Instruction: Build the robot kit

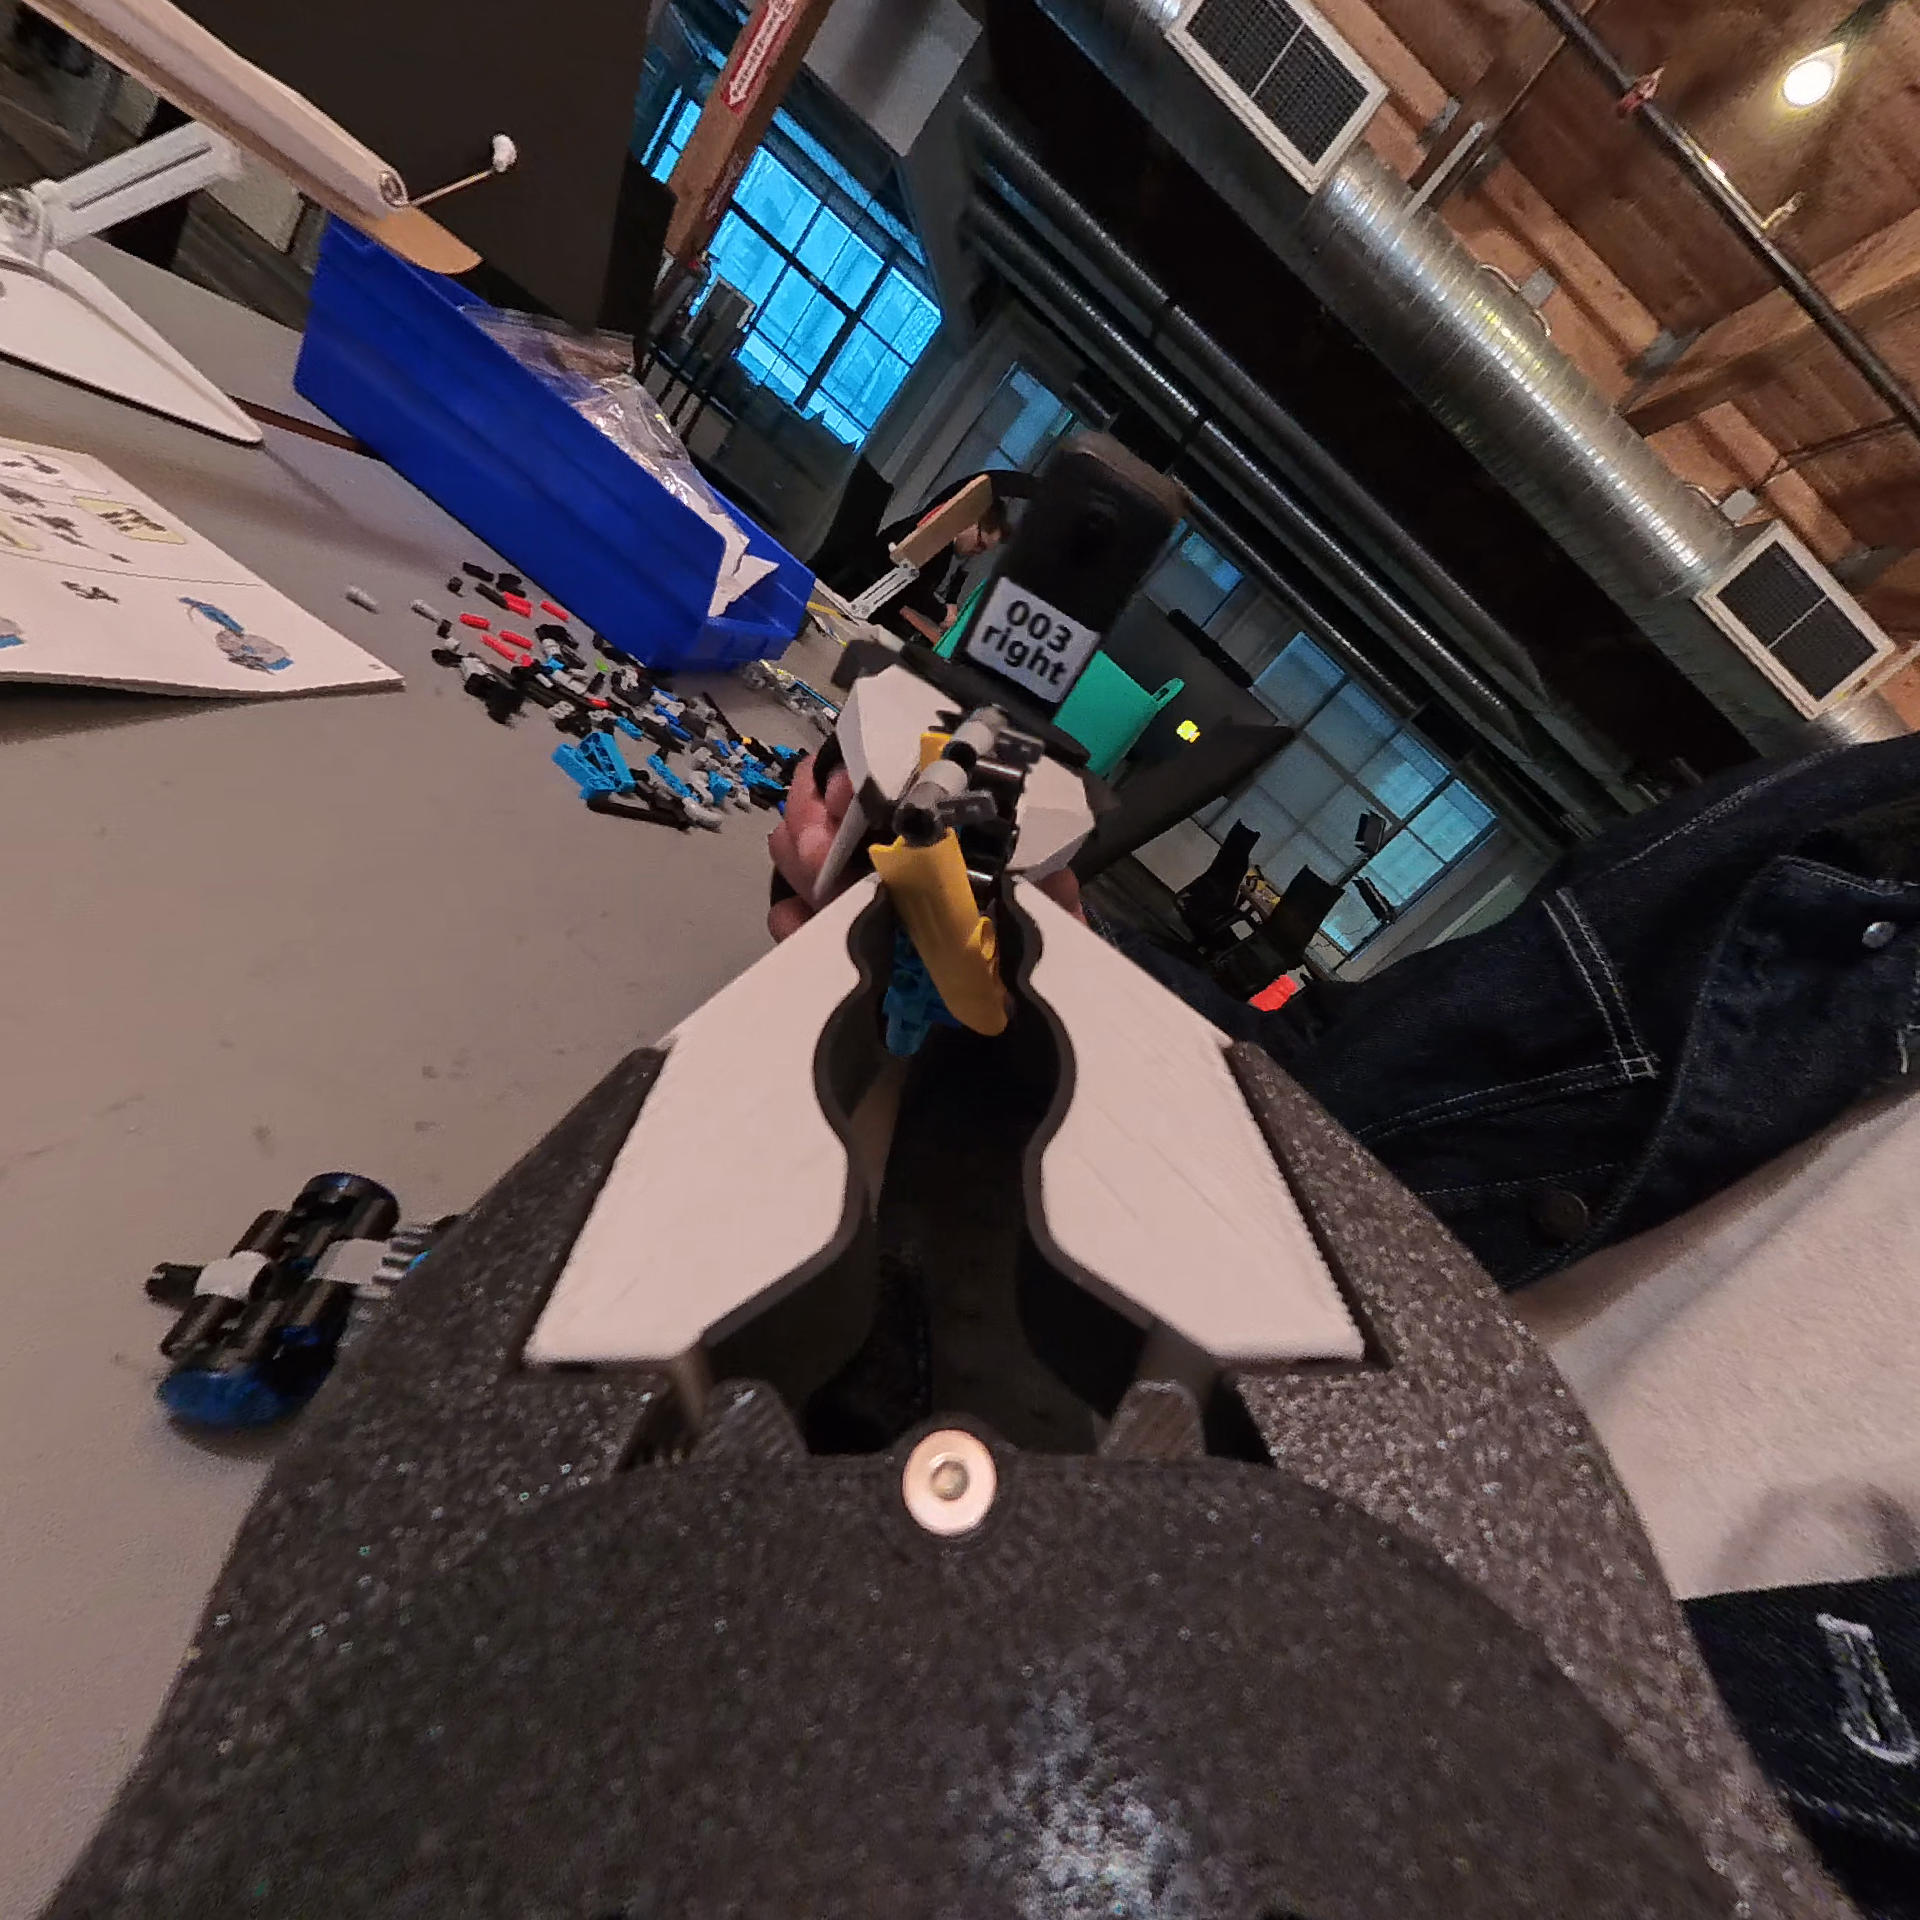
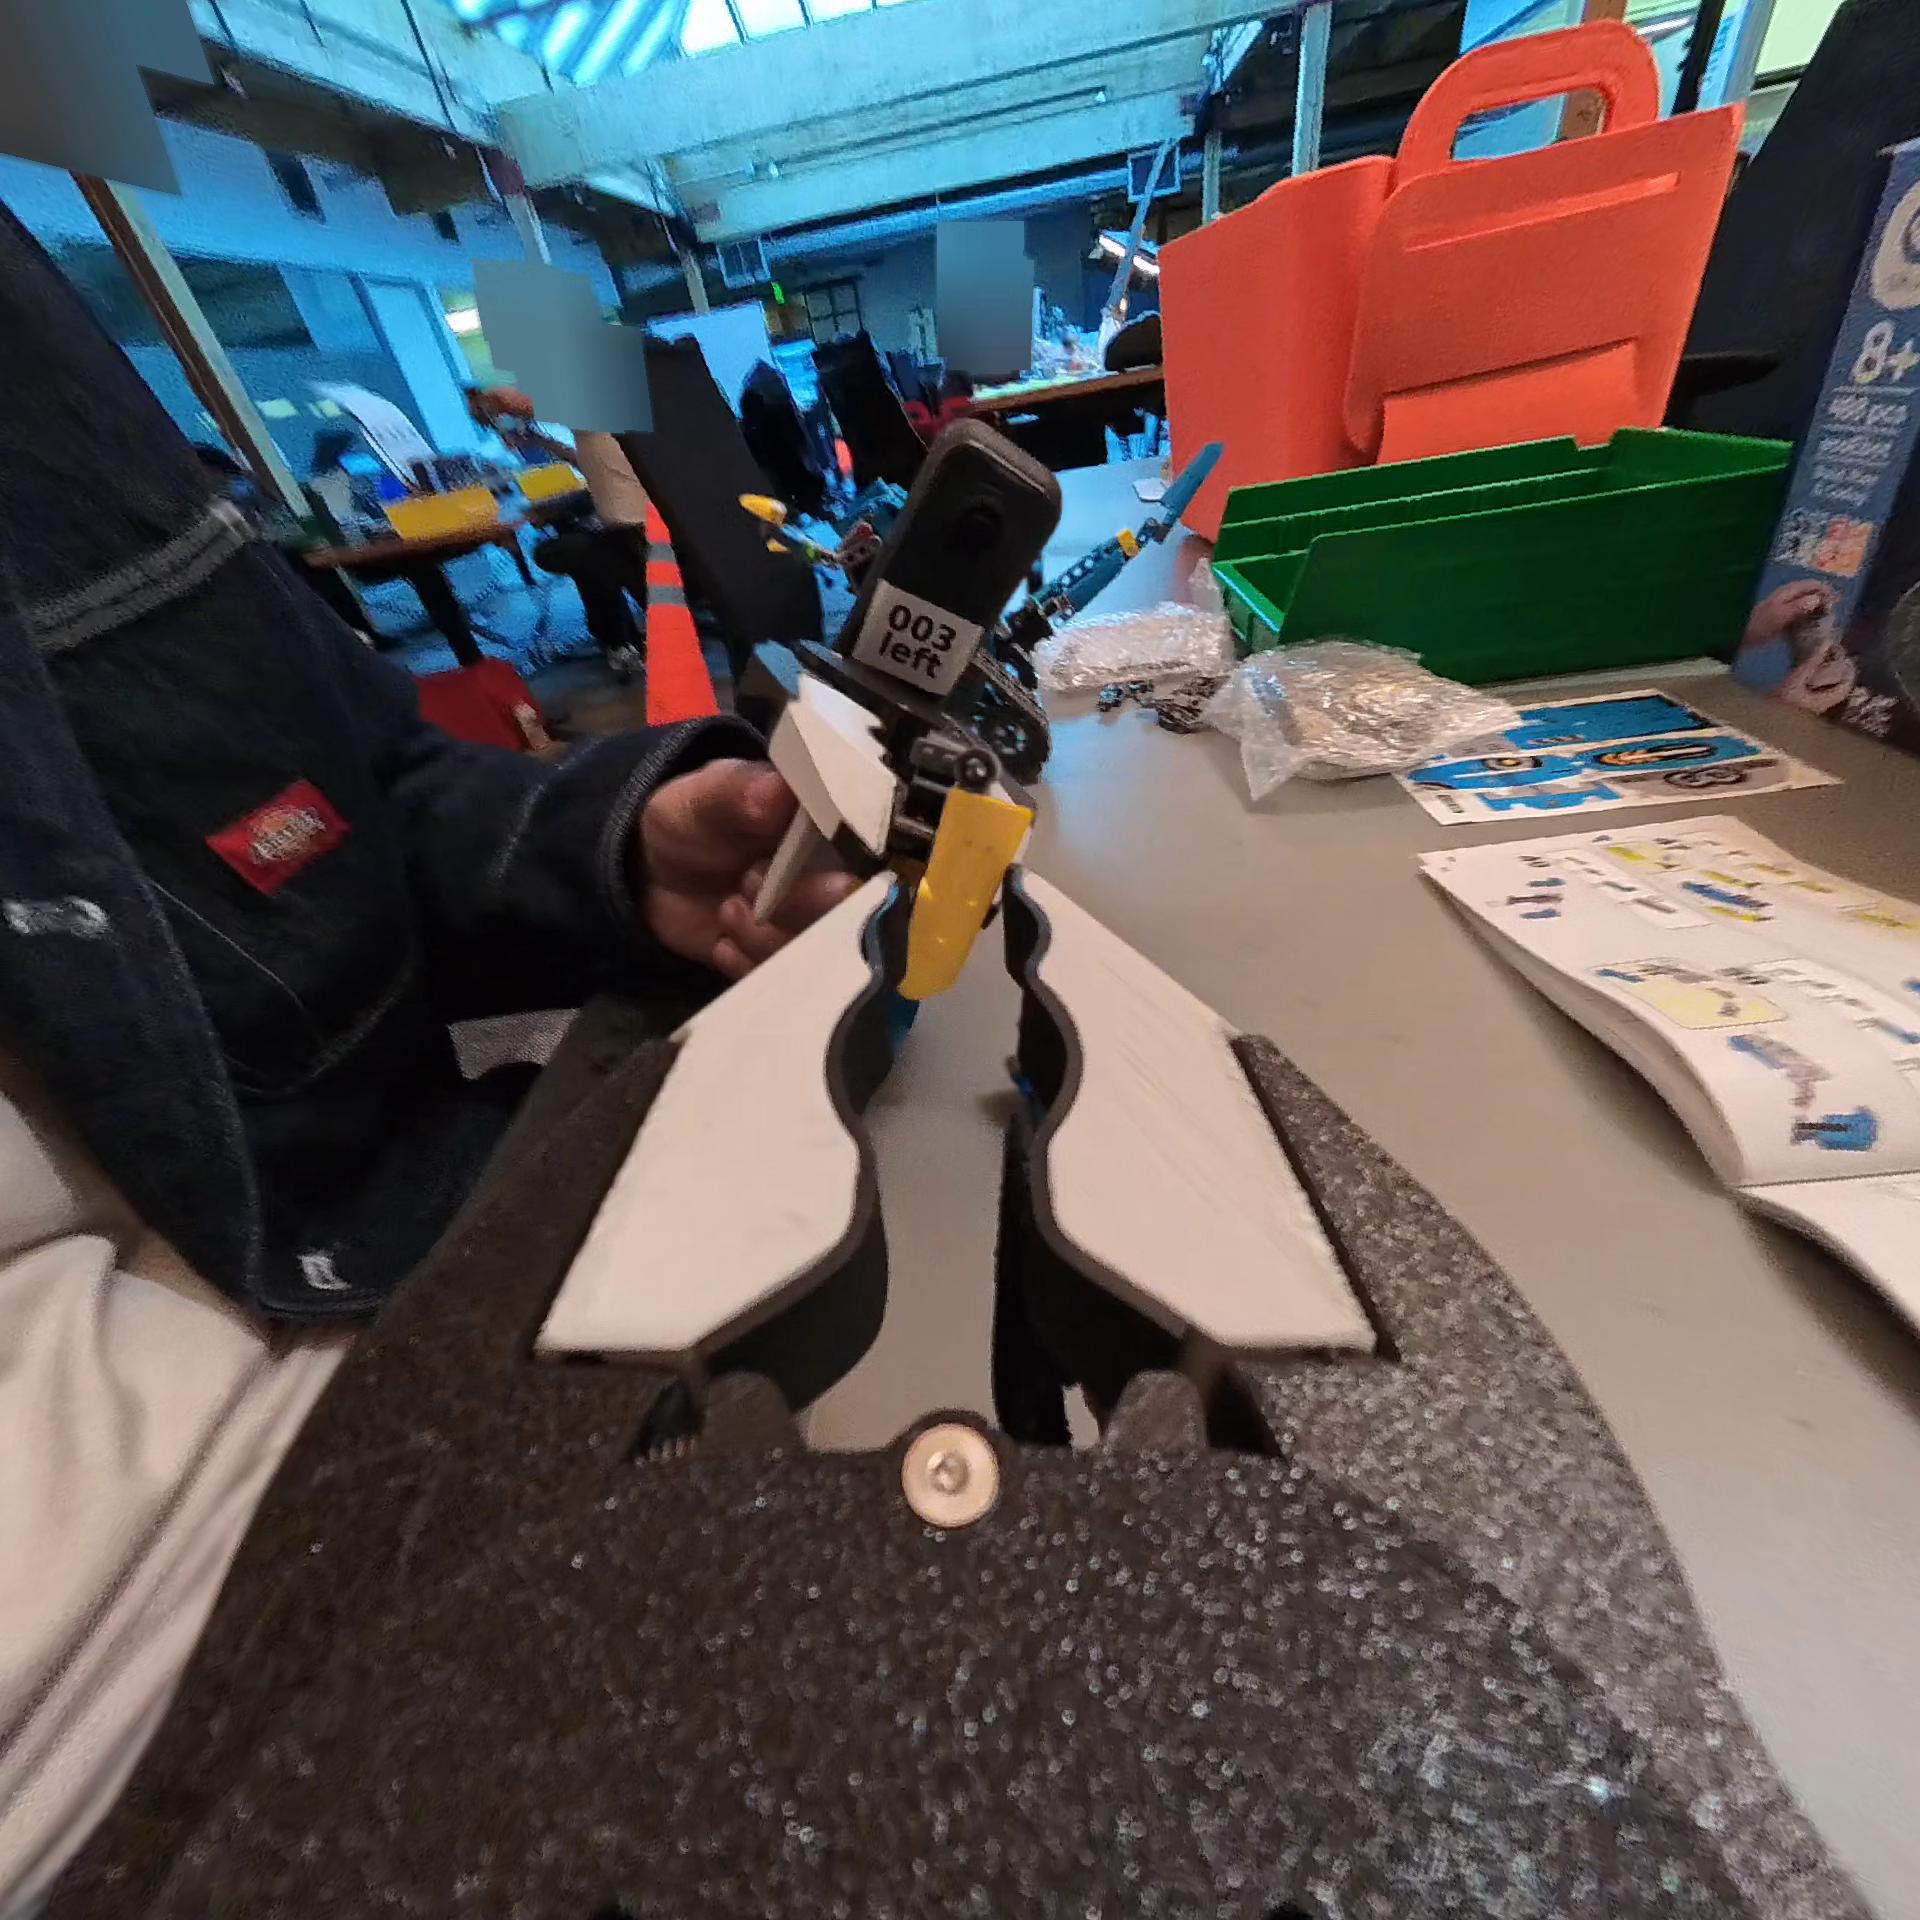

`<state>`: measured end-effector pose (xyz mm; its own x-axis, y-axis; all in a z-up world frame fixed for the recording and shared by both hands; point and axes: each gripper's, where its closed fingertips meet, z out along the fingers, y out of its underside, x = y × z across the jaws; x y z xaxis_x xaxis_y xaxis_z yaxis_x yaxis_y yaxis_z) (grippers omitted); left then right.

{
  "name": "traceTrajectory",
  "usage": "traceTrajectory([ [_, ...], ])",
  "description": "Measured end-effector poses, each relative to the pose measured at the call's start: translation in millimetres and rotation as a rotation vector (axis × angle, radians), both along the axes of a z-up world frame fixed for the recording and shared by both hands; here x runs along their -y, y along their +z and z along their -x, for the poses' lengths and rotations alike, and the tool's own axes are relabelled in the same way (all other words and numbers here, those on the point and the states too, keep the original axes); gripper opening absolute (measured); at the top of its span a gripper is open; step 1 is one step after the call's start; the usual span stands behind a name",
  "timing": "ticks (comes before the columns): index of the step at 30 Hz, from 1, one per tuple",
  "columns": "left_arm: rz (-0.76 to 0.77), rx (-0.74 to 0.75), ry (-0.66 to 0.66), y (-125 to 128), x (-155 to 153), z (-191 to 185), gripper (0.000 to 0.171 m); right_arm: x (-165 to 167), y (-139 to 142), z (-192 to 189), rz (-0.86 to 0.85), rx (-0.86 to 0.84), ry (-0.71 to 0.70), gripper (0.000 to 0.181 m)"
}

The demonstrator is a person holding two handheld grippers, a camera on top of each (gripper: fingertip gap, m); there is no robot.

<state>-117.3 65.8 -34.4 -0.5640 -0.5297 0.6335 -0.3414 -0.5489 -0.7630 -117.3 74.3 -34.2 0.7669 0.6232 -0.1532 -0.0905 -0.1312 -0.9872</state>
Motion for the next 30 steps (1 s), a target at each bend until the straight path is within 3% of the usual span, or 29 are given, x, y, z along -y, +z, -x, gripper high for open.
traceTrajectory([
  [5, -0.042, 0.003, 0.022, -2, 1, -1, 0.019, 3, 2, 1, 0.164, -0.243, 0.063, 0.019],
  [12, -0.067, 0.020, 0.034, 0, 1, 0, 0.019, 9, 8, 6, 0.249, -0.434, 0.162, 0.025],
  [14, -0.049, 0.020, 0.032, 0, 0, 0, 0.019, 8, 9, 7, 0.242, -0.440, 0.163, 0.027],
  [17, -0.058, 0.017, 0.026, 0, 2, 0, 0.019, 5, 1, 3, 0.240, -0.354, 0.110, 0.013],
  [21, 0.021, 0.067, -0.022, 12, 3, 6, 0.034, 5, 3, -3, 0.288, -0.473, 0.126, 0.012],
  [23, 0.024, 0.062, -0.038, 11, 5, 7, 0.022, 9, 10, -4, 0.284, -0.539, 0.169, 0.012],
  [30, -0.101, 0.117, 0.030, 12, 6, 6, 0.015, 11, 14, -1, 0.336, -0.684, 0.258, 0.012],
])
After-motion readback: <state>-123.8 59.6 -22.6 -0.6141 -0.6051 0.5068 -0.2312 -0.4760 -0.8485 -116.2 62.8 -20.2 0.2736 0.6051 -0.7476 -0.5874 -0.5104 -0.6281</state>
